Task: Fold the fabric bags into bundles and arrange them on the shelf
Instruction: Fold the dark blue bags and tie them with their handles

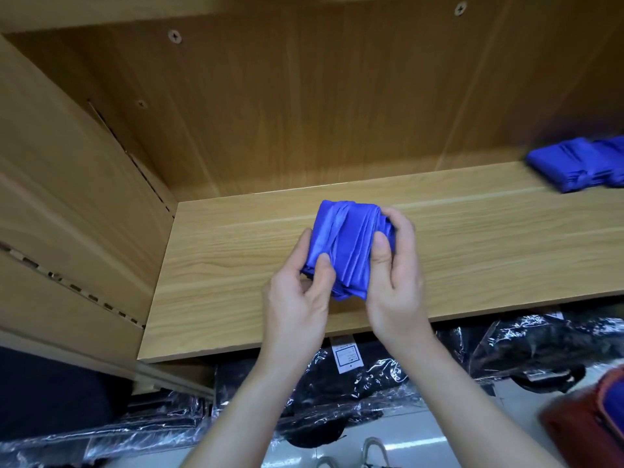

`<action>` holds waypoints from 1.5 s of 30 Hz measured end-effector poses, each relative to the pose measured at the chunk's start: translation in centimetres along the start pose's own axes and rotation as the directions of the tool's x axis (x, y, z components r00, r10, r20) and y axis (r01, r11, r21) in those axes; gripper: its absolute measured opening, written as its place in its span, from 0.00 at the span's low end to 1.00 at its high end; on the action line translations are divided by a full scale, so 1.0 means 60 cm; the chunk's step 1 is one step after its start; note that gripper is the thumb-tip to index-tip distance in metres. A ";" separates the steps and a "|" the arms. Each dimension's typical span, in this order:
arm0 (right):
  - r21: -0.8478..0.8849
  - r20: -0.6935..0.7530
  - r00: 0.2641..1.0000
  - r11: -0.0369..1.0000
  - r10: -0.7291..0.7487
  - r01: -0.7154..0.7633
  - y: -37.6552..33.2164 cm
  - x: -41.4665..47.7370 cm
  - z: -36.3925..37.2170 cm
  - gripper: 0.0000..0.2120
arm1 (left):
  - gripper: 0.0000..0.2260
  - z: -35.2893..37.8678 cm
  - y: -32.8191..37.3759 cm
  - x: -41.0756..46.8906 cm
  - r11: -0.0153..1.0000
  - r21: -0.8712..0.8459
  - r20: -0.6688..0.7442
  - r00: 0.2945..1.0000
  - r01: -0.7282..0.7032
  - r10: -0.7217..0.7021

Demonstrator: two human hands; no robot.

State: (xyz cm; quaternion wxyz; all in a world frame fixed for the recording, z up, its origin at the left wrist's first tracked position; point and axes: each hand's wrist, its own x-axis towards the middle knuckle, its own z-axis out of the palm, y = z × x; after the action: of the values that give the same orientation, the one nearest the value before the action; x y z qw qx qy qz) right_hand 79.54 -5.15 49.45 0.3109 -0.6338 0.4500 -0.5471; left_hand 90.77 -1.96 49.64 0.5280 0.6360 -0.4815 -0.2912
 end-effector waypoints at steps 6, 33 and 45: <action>-0.128 -0.136 0.990 0.991 0.022 -0.040 0.014 -0.005 0.010 0.19 | 0.25 0.009 -0.001 -0.022 0.975 0.198 0.055 0.994 -0.104 0.094; -0.143 -0.107 0.978 0.971 0.177 -0.192 0.000 -0.034 -0.047 0.17 | 0.15 0.012 0.027 -0.062 0.815 0.531 0.018 0.965 -0.231 0.261; -0.085 0.011 0.983 0.980 0.182 -0.180 -0.010 -0.054 -0.069 0.18 | 0.12 0.020 0.019 -0.055 0.888 0.306 0.094 0.939 -0.345 0.332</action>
State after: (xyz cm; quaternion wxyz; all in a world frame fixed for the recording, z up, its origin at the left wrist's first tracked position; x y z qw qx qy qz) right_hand 75.66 -1.58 49.50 0.3368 -0.6078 0.5253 -0.4910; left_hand 88.14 0.63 49.96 0.4520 0.6131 -0.6356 -0.1257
